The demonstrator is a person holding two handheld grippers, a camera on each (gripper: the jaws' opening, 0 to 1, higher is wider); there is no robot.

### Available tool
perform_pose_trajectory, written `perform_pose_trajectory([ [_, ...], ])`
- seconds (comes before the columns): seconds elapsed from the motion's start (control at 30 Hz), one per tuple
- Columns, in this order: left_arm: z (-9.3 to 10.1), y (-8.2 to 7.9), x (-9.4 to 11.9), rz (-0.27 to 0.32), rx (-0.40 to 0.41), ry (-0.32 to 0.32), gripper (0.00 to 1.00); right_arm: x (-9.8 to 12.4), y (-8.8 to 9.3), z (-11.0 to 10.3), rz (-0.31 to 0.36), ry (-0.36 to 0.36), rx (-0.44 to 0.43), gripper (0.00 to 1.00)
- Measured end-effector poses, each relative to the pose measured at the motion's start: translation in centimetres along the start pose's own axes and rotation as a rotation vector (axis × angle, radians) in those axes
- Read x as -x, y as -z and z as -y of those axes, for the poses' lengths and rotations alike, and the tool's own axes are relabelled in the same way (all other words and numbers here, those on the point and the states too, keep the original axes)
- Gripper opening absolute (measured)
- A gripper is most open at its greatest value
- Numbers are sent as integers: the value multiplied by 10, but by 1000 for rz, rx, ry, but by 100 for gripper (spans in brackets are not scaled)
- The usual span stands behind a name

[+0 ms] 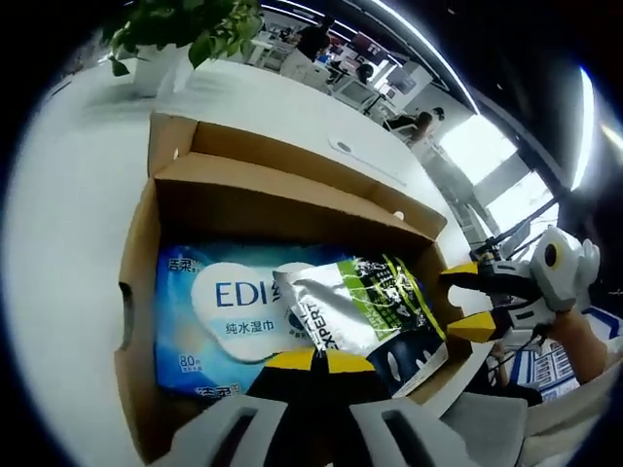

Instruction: Operate the shoe box by opening the lid, removing the specified soft item, and placing it in the target area until the item is outside and the box remains undamaged.

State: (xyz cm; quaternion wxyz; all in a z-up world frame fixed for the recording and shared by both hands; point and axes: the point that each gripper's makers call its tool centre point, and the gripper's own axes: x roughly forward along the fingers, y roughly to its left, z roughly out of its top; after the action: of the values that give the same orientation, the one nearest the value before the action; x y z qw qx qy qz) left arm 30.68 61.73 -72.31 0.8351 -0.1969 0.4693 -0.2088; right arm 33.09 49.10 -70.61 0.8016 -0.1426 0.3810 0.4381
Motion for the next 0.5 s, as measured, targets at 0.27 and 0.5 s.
perform_pose_trajectory([
  [0.27,-8,-8,10,40,10,-8,0,-18,6,-11,-55,-40,-31,36],
  [0.5,-11,-10,14,56,5,-5,0,-31,7,-15,-71,-57,-36,34],
])
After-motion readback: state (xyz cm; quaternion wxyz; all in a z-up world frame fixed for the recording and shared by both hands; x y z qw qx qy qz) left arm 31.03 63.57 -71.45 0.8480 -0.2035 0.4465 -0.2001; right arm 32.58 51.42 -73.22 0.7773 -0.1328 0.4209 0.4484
